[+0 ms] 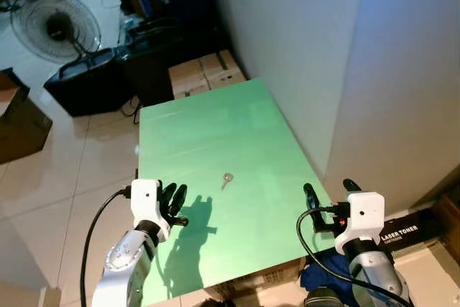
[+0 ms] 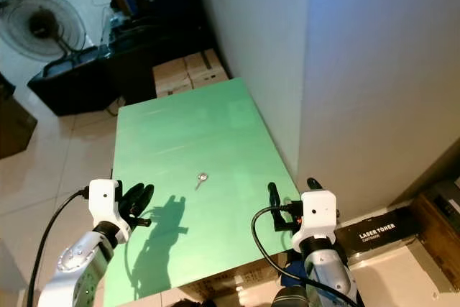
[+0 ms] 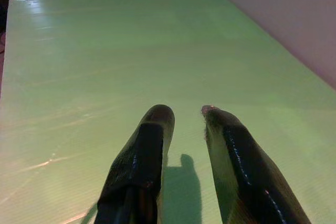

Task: Hang keys on a hook

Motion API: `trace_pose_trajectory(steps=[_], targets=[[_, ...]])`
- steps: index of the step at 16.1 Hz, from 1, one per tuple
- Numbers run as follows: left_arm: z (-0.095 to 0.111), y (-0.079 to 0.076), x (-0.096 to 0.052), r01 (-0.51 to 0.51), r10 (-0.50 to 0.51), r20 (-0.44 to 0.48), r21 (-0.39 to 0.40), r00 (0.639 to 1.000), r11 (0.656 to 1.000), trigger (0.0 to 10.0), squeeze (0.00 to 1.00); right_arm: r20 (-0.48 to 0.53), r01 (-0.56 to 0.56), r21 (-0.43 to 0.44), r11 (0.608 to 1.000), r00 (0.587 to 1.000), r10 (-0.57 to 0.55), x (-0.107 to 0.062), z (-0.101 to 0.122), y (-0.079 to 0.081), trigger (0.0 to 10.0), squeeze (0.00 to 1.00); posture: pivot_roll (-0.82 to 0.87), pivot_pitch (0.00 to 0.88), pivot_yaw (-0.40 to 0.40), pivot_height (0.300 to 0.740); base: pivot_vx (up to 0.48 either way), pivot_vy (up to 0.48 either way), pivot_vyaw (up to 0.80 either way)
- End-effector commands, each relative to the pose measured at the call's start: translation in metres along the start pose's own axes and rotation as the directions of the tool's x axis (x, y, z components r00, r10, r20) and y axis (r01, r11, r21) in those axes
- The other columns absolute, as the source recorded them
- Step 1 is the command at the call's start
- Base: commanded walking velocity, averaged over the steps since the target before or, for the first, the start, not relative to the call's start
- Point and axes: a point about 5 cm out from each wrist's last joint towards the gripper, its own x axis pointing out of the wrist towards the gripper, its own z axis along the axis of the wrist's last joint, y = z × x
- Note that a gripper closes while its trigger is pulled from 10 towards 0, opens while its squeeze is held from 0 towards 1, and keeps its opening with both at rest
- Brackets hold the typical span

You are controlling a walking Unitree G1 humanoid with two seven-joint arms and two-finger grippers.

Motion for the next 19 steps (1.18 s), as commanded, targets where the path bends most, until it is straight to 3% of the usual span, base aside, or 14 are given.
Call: trace_pose_trajectory(steps=[1, 5, 7, 9, 14, 19], targets=[[0.004, 0.004, -0.001, 0.006, -0.006, -0.013, 0.033, 1.000, 0.999, 10.0, 0.00, 0.005, -0.002, 0.010, 1.000, 1.000, 0.002, 0.000, -0.001, 0.004, 10.0, 0.00, -0.27, 0.046, 0.244, 0.740, 0.000, 0.000, 0.00], [0.006, -0.004, 0.000, 0.094, -0.089, -0.055, 0.100, 0.995, 0.991, 10.0, 0.00, -0.001, -0.004, 0.012, 1.000, 1.000, 0.004, -0.001, -0.004, 0.007, 10.0, 0.00, -0.26, 0.056, 0.253, 0.740, 0.000, 0.000, 0.00], [0.016, -0.012, 0.006, 0.179, -0.173, -0.060, 0.106, 0.983, 0.978, 10.0, 0.00, 0.004, -0.011, 0.010, 1.000, 1.000, 0.011, 0.000, -0.003, 0.010, 10.0, 0.00, -0.26, 0.063, 0.265, 0.740, 0.000, 0.000, 0.00], [0.029, -0.018, 0.023, 0.229, -0.224, -0.048, 0.123, 0.973, 0.966, 10.0, 0.00, 0.019, -0.029, 0.000, 1.000, 0.999, 0.029, -0.002, 0.001, 0.015, 10.0, 0.00, -0.28, 0.066, 0.275, 0.740, 0.000, 0.000, 0.00], [0.031, -0.007, 0.058, 0.183, -0.169, -0.098, 0.156, 0.981, 0.971, 10.0, 0.00, 0.022, -0.058, -0.037, 0.998, 0.998, 0.059, -0.016, 0.006, 0.018, 10.0, 0.00, -0.33, 0.076, 0.285, 0.740, 0.000, 0.000, 0.00], [0.026, 0.004, 0.074, 0.140, -0.107, -0.169, 0.200, 0.980, 0.970, 10.0, 0.00, 0.009, -0.045, -0.043, 0.998, 0.999, 0.045, -0.028, 0.004, 0.016, 10.0, 0.00, -0.37, 0.068, 0.293, 0.740, 0.000, 0.000, 0.00]])
